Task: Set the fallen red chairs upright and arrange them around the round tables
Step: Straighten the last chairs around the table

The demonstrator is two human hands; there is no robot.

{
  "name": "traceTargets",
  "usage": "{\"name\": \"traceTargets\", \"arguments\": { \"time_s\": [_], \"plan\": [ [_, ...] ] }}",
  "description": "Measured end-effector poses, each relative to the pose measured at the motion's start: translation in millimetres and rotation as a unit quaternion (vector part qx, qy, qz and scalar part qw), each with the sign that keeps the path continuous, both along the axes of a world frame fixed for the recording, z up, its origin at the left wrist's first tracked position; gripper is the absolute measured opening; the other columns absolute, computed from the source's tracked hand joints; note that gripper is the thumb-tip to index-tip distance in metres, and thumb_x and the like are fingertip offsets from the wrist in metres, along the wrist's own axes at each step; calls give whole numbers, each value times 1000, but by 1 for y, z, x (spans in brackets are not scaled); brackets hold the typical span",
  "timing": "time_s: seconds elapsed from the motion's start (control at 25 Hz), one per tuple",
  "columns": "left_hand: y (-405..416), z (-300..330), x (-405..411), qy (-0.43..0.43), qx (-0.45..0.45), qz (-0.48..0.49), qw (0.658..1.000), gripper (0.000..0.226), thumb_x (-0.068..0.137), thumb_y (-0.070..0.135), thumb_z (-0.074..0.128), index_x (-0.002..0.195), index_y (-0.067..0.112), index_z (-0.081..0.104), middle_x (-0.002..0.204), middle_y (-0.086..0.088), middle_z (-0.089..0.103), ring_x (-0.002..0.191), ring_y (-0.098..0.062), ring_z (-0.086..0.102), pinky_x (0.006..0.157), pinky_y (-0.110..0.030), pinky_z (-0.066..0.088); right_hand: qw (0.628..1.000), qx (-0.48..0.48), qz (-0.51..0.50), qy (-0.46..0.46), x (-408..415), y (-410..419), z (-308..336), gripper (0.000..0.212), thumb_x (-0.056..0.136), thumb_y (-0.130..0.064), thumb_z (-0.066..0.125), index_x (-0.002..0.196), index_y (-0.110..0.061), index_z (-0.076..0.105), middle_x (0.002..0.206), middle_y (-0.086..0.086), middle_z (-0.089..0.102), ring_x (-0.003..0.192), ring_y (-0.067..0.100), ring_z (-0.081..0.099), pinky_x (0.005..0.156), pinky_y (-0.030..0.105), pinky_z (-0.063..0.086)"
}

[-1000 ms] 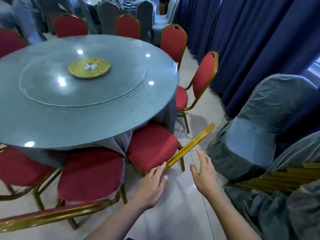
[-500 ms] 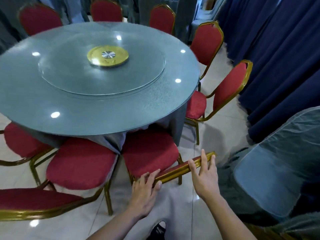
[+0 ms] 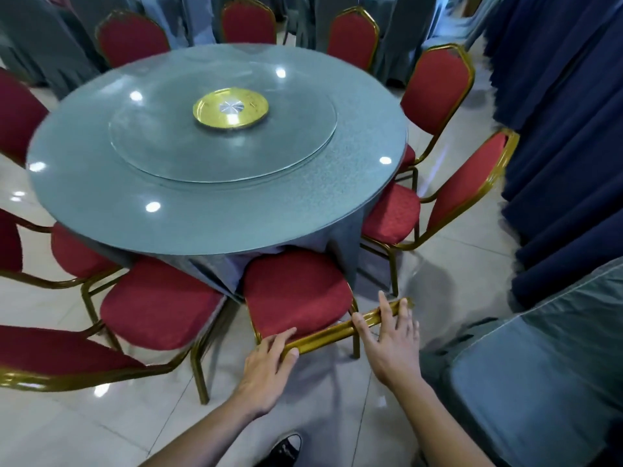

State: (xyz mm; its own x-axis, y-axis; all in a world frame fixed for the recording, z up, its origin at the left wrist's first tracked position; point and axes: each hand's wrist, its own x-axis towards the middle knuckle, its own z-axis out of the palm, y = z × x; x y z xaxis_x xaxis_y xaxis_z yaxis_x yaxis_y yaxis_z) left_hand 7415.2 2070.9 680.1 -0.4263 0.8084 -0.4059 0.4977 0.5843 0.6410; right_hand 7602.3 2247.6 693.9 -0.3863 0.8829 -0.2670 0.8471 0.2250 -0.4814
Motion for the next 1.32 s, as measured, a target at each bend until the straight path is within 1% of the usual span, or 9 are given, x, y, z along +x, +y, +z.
{"name": "traceTargets", "arguments": {
  "time_s": [0.12,0.28,0.44,0.6,0.72,0.84,0.96,1.12,1.32],
  "plan": [
    [10,1,12,23,-37,63,997,43,100,61,27,136,43,42,140,3,50,129,-23,45,108,-40,34,997,9,70,-24,20,17,4,82,81,-89,4,154,-53,-2,169,1,-4,155,19,-9,123,45,-11],
    [42,17,40,112,-56,74,989,36,102,56,26,124,39,49,123,3,58,118,-26,53,100,-44,38,992,22,125,9,45,67,14,68,94,-71,26,156,-44,16,161,-4,28,148,21,23,122,45,14],
    [99,43,81,171,20,16,985,28,101,55,34,120,42,49,109,15,59,111,-17,56,95,-41,40,988,44,143,39,55,133,23,62,100,-53,41,157,-36,22,154,-4,38,140,22,38,116,45,29],
    [157,48,94,268,-50,-112,956,46,92,73,32,127,45,42,115,17,59,114,-13,57,94,-36,40,987,64,136,53,52,216,27,61,100,-45,47,156,-35,24,152,-2,41,135,23,44,110,44,34],
    [179,34,87,299,-59,-158,939,65,84,80,15,131,43,43,114,14,63,111,-12,60,89,-32,46,991,69,97,55,61,278,25,60,98,-43,51,153,-40,25,150,-2,43,133,23,46,110,47,36],
    [195,27,87,287,-36,-145,946,72,80,83,9,133,46,41,113,14,64,107,-12,63,85,-35,51,996,42,64,36,69,334,19,59,97,-44,52,149,-44,24,148,0,43,132,26,47,110,54,40],
    [222,29,88,289,-28,-116,950,63,86,81,19,132,46,42,109,13,66,101,-13,66,77,-36,52,996,38,71,25,67,370,12,59,97,-43,52,149,-42,25,144,1,45,126,26,52,107,50,43],
    [252,38,86,278,-28,-89,956,60,87,80,23,131,46,46,101,14,64,96,-12,66,72,-34,50,996,37,84,-8,61,396,10,60,97,-42,54,150,-40,26,149,1,44,133,26,48,111,50,39],
    [273,39,83,157,-39,-44,986,59,83,84,31,122,47,53,101,18,58,103,-7,61,80,-29,49,992,59,109,-4,54,435,21,59,98,-38,51,152,-32,31,144,2,47,129,24,49,112,50,40]
  ]
}}
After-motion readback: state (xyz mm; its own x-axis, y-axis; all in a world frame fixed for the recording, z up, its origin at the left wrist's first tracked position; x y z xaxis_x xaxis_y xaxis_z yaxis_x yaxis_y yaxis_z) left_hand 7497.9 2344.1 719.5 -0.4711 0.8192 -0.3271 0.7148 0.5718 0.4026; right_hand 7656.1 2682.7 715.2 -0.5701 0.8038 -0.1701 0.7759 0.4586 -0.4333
